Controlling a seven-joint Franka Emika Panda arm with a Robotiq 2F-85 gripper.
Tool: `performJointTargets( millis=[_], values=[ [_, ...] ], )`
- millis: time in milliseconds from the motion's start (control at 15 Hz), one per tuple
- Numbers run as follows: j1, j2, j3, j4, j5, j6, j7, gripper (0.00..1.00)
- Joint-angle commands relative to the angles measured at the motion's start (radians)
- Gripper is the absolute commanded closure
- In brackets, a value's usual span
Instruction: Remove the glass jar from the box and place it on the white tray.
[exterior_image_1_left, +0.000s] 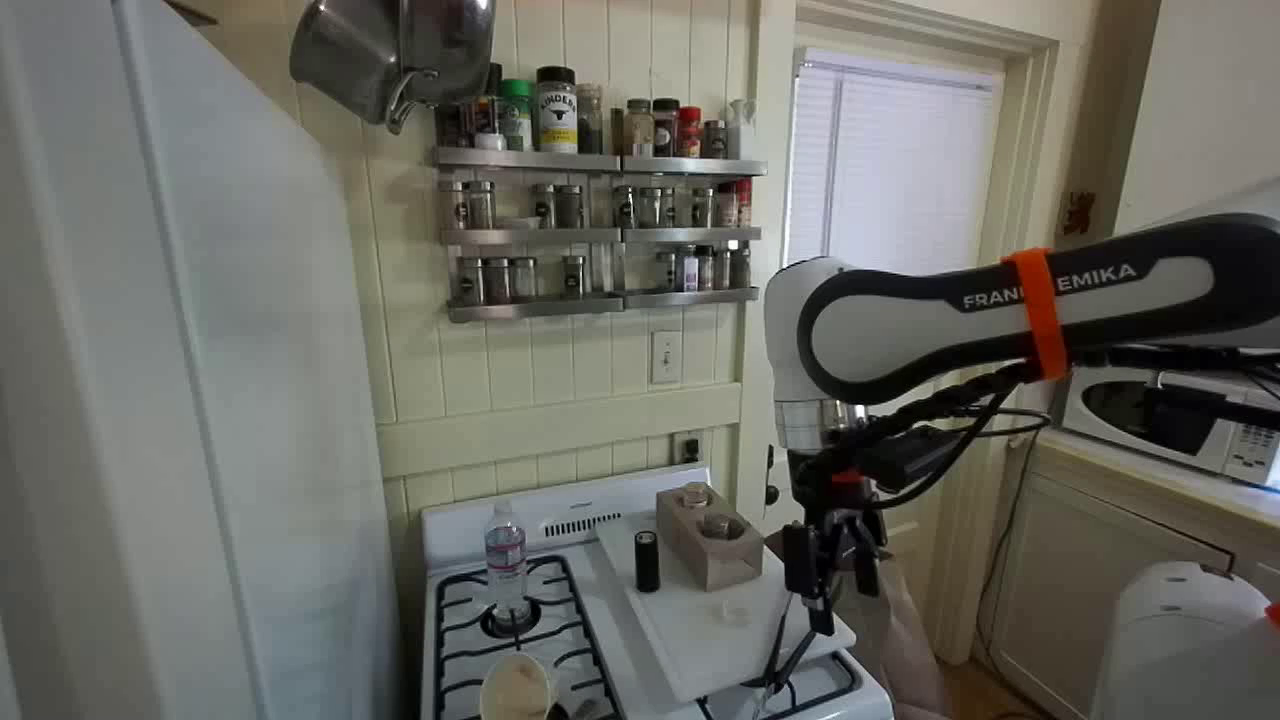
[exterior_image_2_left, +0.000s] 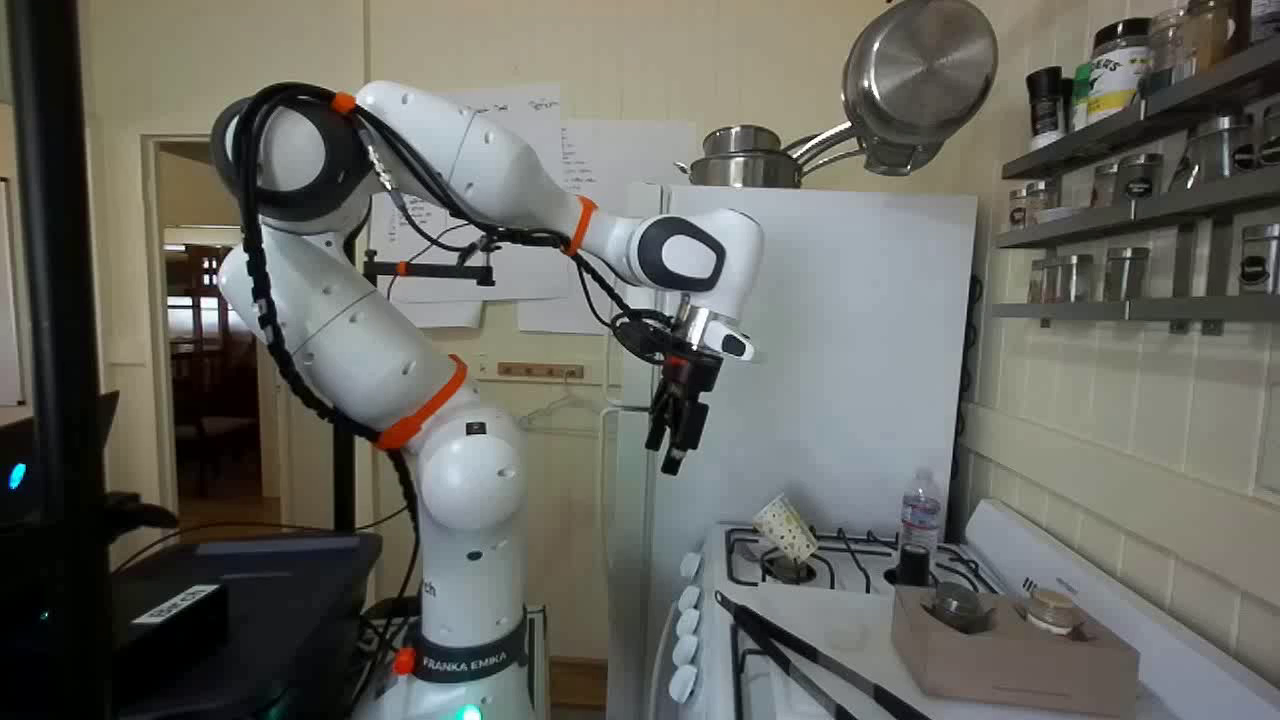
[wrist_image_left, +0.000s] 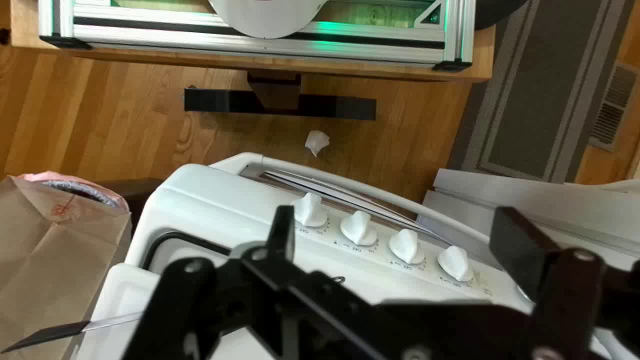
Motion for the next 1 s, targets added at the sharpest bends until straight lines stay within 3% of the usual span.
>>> performJointTargets(
  millis=[0,333,600,933],
  values=[
    [-0.012,0.0,0.009,0.003,0.005,-0.004,-0.006,0.0],
    [-0.012,0.0,0.009,0.003,0.005,-0.004,-0.006,0.0],
    [-0.069,0.057,-0.037,0.022,-0.017,0.141,-0.023,0.0],
    [-0.117,0.216,-0.14,0.105,0.031,0.293,-0.072,0.0]
  ],
)
